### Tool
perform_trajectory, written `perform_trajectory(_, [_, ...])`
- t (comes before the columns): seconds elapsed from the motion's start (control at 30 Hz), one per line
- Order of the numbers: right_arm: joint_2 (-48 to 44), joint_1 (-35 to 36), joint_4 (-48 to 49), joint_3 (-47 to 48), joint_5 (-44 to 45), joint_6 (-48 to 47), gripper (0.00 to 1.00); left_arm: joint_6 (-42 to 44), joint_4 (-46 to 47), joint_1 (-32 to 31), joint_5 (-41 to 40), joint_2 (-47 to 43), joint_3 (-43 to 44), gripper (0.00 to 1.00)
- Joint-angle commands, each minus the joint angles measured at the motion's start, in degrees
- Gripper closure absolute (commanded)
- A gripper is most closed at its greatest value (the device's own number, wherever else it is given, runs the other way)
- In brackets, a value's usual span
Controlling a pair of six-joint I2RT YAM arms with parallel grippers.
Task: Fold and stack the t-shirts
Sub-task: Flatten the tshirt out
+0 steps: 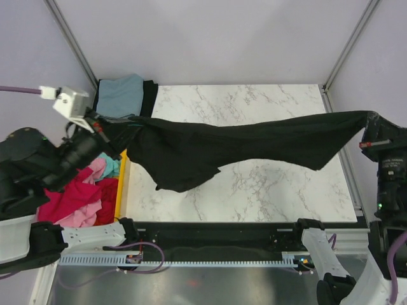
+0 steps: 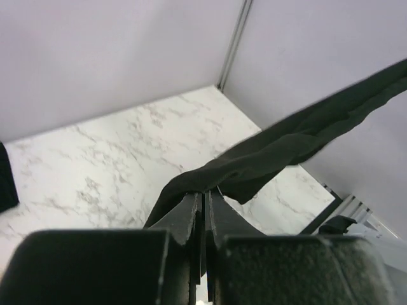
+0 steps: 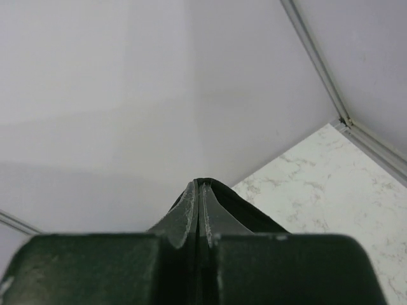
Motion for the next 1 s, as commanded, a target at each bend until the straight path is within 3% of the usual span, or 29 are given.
perform_trajectory(0.0, [-0.9,0.8,-5.7,4.7,6.7,-0.6,1.00,11.5,-1.4,-0.2,2.5,0.1,6.2,0.98])
perform_trajectory(0.17, [1.7,1.0,-4.7,4.6,9.7,-2.5,1.00,14.5,0.1,-0.2,-2.6,5.4,10.4,0.97])
perform_trajectory(0.33, [15.3,1.0,1.1,2.0,10.4,-3.4,1.00,27.2,7.7,0.8,-14.9,17.9,14.9,0.95])
perform_trajectory(0.37, [17.2,1.1,2.8,-1.4,10.0,-3.4,1.00,27.6,7.7,3.0,-13.0,20.1,16.1,0.95])
perform_trajectory(0.4, [21.1,1.1,7.0,-3.3,9.9,-3.1,1.00,23.9,6.4,11.1,-9.1,25.1,17.5,0.96])
perform_trajectory(0.43, [23.6,1.1,8.3,-4.7,10.3,-3.0,1.00,21.1,5.3,16.5,2.2,27.1,18.6,0.96])
perform_trajectory(0.47, [26.6,1.1,11.2,-7.4,10.7,-2.9,1.00,18.6,5.6,26.4,6.9,29.1,18.1,0.96])
perform_trajectory(0.53, [38.5,1.0,11.1,-7.1,10.5,-3.5,1.00,12.5,5.1,34.7,18.1,40.7,18.6,0.92])
perform_trajectory(0.57, [43.5,1.1,10.2,-4.2,9.7,-4.1,1.00,10.5,-1.0,37.8,19.5,47.5,24.5,0.92])
perform_trajectory(0.6, [53.5,1.0,5.8,-1.3,6.5,-5.3,0.52,5.8,-6.7,42.3,20.8,54.2,31.0,0.38])
perform_trajectory(0.63, [57.8,1.0,2.0,1.9,6.3,-5.4,0.24,3.6,-10.1,43.9,28.0,62.0,37.2,0.01])
perform_trajectory(0.67, [60.3,1.4,-0.2,3.7,7.1,-5.4,0.02,1.4,-9.0,45.5,31.8,62.8,31.6,0.00])
perform_trajectory(0.73, [56.7,2.2,5.5,-2.5,9.4,-5.5,0.02,-1.3,-7.2,44.5,31.5,62.0,22.7,0.00])
perform_trajectory(0.8, [50.2,2.5,13.2,-11.8,10.1,-5.7,0.02,-0.5,1.4,42.6,29.0,55.9,14.1,0.00])
perform_trajectory(0.97, [46.6,2.6,13.9,-18.9,10.6,-7.8,0.02,-0.2,4.5,42.6,27.2,48.1,1.5,0.00])
